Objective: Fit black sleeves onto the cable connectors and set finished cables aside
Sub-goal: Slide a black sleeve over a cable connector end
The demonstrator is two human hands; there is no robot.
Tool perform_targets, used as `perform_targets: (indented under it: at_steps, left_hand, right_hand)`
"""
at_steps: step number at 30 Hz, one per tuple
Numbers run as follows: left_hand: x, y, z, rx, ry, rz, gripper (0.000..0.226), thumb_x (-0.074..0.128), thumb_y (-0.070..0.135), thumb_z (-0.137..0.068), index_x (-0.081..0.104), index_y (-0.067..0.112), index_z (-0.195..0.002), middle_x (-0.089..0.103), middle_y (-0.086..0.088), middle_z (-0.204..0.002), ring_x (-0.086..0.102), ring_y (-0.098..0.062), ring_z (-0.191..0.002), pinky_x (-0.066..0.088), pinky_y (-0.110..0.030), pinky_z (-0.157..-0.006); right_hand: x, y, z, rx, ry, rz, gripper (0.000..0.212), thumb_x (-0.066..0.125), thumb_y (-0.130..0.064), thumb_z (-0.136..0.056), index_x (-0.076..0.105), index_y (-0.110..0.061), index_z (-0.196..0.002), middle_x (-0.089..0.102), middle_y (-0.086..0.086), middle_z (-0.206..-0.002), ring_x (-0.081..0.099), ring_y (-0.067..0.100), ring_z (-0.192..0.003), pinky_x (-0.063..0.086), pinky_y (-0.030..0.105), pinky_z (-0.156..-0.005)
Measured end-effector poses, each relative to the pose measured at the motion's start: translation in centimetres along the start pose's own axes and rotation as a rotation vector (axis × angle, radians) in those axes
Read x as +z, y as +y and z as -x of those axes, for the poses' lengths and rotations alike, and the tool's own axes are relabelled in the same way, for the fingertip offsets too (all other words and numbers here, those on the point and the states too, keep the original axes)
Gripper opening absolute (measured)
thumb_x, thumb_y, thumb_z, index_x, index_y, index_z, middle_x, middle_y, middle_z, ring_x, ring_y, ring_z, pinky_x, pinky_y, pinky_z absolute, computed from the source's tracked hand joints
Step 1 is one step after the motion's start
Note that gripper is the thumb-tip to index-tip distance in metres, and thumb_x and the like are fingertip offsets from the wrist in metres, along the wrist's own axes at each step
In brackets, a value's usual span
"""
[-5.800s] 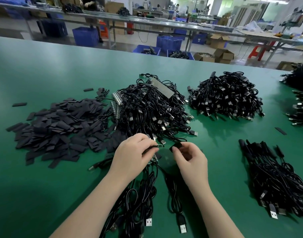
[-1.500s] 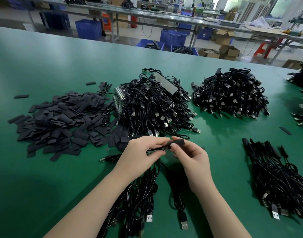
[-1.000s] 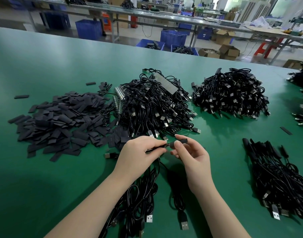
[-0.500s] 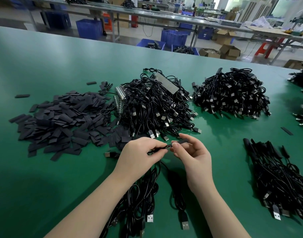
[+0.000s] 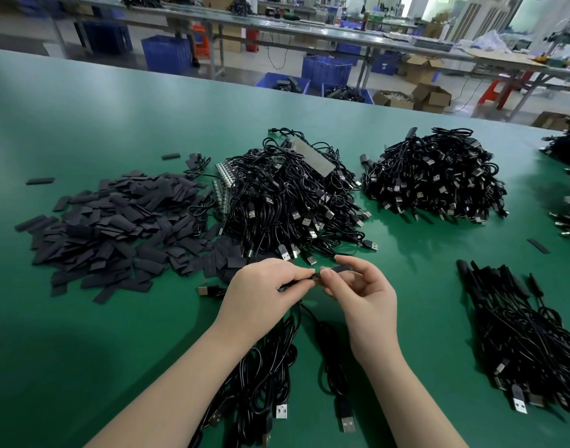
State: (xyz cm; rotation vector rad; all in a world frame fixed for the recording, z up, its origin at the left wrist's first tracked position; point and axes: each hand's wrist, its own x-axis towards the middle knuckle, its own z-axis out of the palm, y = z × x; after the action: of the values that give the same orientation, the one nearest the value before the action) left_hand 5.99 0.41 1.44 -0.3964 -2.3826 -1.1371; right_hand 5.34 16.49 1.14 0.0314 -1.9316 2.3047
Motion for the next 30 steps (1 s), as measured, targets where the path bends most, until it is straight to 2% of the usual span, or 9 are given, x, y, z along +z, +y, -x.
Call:
perform_targets:
  at_steps: [5,9,14,19,22,26,30]
  left_hand:
    - [0.0,0.2,0.0,0.034,-0.001,-0.011,0.017,0.074,0.023,-0.082,0.079,0.018,-0.097,0.074,0.011,-0.087,0.065,-0.001,-0.084,0.053,-0.024,-0.074]
    - [0.0,0.2,0.0,0.037,-0.002,-0.017,0.018,0.073,0.023,-0.082,0.079,0.017,-0.098,0.075,0.009,-0.087,0.065,-0.002,-0.084,0.052,-0.023,-0.075]
    - [0.1,0.2,0.2,-0.026,0.006,0.052,0.019,0.073,0.026,-0.082,0.078,0.026,-0.101,0.074,0.016,-0.093,0.064,0.004,-0.091,0.051,-0.019,-0.078]
    - [0.0,0.2,0.0,-0.008,-0.060,0.016,0.021,0.069,0.028,-0.082,0.077,0.029,-0.102,0.074,0.013,-0.087,0.063,0.000,-0.087,0.049,-0.019,-0.076]
    - [0.1,0.2,0.1,-0.072,-0.048,0.047,0.023,0.068,0.031,-0.082,0.077,0.031,-0.103,0.074,0.015,-0.092,0.063,0.004,-0.091,0.050,-0.016,-0.079]
    - [0.1,0.0,0.1,-0.126,-0.015,0.014,0.027,0.064,0.028,-0.081,0.077,0.027,-0.105,0.075,0.009,-0.093,0.064,0.001,-0.091,0.049,-0.014,-0.080]
    - [0.1,0.2,0.3,-0.104,-0.087,-0.033,0.033,0.061,0.027,-0.080,0.074,0.027,-0.111,0.073,0.005,-0.085,0.059,-0.003,-0.088,0.048,-0.016,-0.074]
  right_hand:
    - [0.1,0.2,0.0,0.024,0.003,0.002,0.026,0.080,-0.008,-0.077,0.074,-0.032,-0.088,0.068,0.002,-0.067,0.067,0.015,-0.069,0.056,0.021,-0.071]
    - [0.2,0.1,0.1,0.029,-0.008,0.003,0.023,0.080,-0.005,-0.078,0.073,-0.024,-0.090,0.068,0.001,-0.064,0.066,0.012,-0.065,0.054,0.018,-0.067]
    - [0.4,-0.1,0.3,0.020,-0.043,0.023,0.028,0.079,-0.004,-0.078,0.069,-0.019,-0.100,0.070,-0.001,-0.067,0.066,0.011,-0.067,0.054,0.018,-0.068]
    - [0.5,0.0,0.3,0.022,-0.045,0.029,0.027,0.078,-0.003,-0.080,0.069,-0.019,-0.100,0.070,0.000,-0.068,0.066,0.011,-0.067,0.054,0.019,-0.069]
    - [0.6,-0.1,0.5,-0.009,-0.050,0.099,0.034,0.077,-0.007,-0.082,0.068,-0.027,-0.108,0.075,0.000,-0.076,0.070,0.011,-0.075,0.055,0.019,-0.073]
    - [1.2,0.0,0.9,-0.092,-0.045,0.296,0.055,0.079,-0.015,-0.082,0.057,-0.049,-0.120,0.075,-0.019,-0.088,0.070,-0.003,-0.082,0.048,0.006,-0.074]
    - [1.1,0.1,1.0,-0.085,-0.085,0.327,0.060,0.077,-0.017,-0.084,0.051,-0.051,-0.126,0.074,-0.022,-0.091,0.069,-0.004,-0.085,0.047,0.005,-0.074]
